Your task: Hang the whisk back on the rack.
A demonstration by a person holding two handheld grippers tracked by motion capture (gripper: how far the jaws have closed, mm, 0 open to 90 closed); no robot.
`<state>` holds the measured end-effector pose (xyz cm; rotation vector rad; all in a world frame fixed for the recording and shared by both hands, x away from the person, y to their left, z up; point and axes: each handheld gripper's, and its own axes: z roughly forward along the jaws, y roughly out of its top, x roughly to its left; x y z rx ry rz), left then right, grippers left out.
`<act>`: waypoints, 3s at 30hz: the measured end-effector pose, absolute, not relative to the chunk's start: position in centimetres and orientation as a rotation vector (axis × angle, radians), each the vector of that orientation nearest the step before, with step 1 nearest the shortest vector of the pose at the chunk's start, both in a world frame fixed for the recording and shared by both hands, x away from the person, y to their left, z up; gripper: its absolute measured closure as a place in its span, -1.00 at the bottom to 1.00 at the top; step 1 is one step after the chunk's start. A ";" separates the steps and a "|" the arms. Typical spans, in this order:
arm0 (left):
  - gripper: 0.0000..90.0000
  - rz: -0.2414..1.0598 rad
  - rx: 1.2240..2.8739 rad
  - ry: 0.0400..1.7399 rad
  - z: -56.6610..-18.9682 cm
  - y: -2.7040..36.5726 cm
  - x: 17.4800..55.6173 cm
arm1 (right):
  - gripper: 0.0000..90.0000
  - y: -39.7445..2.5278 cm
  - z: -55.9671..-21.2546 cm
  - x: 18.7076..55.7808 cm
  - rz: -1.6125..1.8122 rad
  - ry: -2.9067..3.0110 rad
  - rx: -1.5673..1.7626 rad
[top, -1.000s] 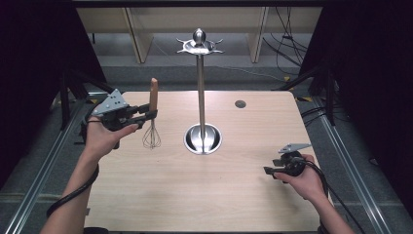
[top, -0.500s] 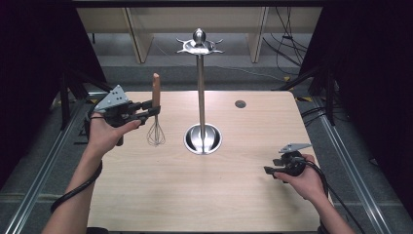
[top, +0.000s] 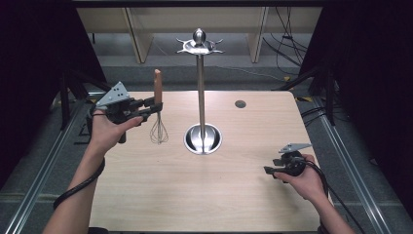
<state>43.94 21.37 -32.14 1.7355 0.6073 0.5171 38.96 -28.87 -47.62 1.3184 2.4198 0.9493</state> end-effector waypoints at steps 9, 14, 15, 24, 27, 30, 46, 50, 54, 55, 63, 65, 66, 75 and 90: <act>0.52 0.501 1.722 0.606 -31.9 20.9 44.5 | 0.06 -28.9 -47.6 39.0 0.954 2.417 1.317; 0.52 0.497 1.717 0.606 -31.6 20.8 44.7 | 0.06 -28.9 -47.6 39.0 0.951 2.419 1.317; 0.52 0.496 1.716 0.601 -31.6 20.7 44.8 | 0.06 -28.9 -47.6 39.0 0.951 2.418 1.319; 0.52 0.491 1.712 0.592 -31.0 20.2 45.1 | 0.06 -28.9 -47.6 39.0 0.950 2.420 1.319; 0.52 0.486 1.711 0.590 -30.8 19.9 45.1 | 0.06 -28.9 -47.6 39.0 0.952 2.417 1.318; 0.52 0.486 1.711 0.582 -30.6 19.7 45.1 | 0.06 -28.9 -47.6 39.0 0.954 2.417 1.318; 0.52 0.485 1.707 0.566 -29.8 19.4 45.3 | 0.06 -28.9 -47.6 39.0 0.958 2.418 1.319; 0.52 0.483 1.707 0.570 -29.7 19.3 45.3 | 0.06 -28.9 -47.6 39.0 0.954 2.416 1.319; 0.52 0.482 1.709 0.567 -29.5 19.2 45.4 | 0.06 -28.9 -47.7 39.0 0.953 2.415 1.320; 0.52 0.485 1.710 0.560 -29.5 19.2 45.4 | 0.06 -28.9 -47.6 39.0 0.954 2.415 1.320; 0.52 0.483 1.714 0.554 -29.1 19.0 45.6 | 0.06 -28.9 -47.7 39.0 0.962 2.414 1.319; 0.52 0.482 1.713 0.553 -29.1 18.9 45.6 | 0.06 -28.9 -47.7 39.0 0.962 2.414 1.320; 0.52 0.481 1.712 0.553 -29.0 18.9 45.6 | 0.06 -28.9 -47.7 39.0 0.961 2.414 1.320; 0.52 0.471 1.712 0.552 -29.0 18.7 45.8 | 0.06 -28.9 -47.7 39.0 0.959 2.413 1.320; 0.52 0.457 1.716 0.546 -28.4 18.6 46.4 | 0.06 -28.9 -47.7 39.0 0.955 2.417 1.320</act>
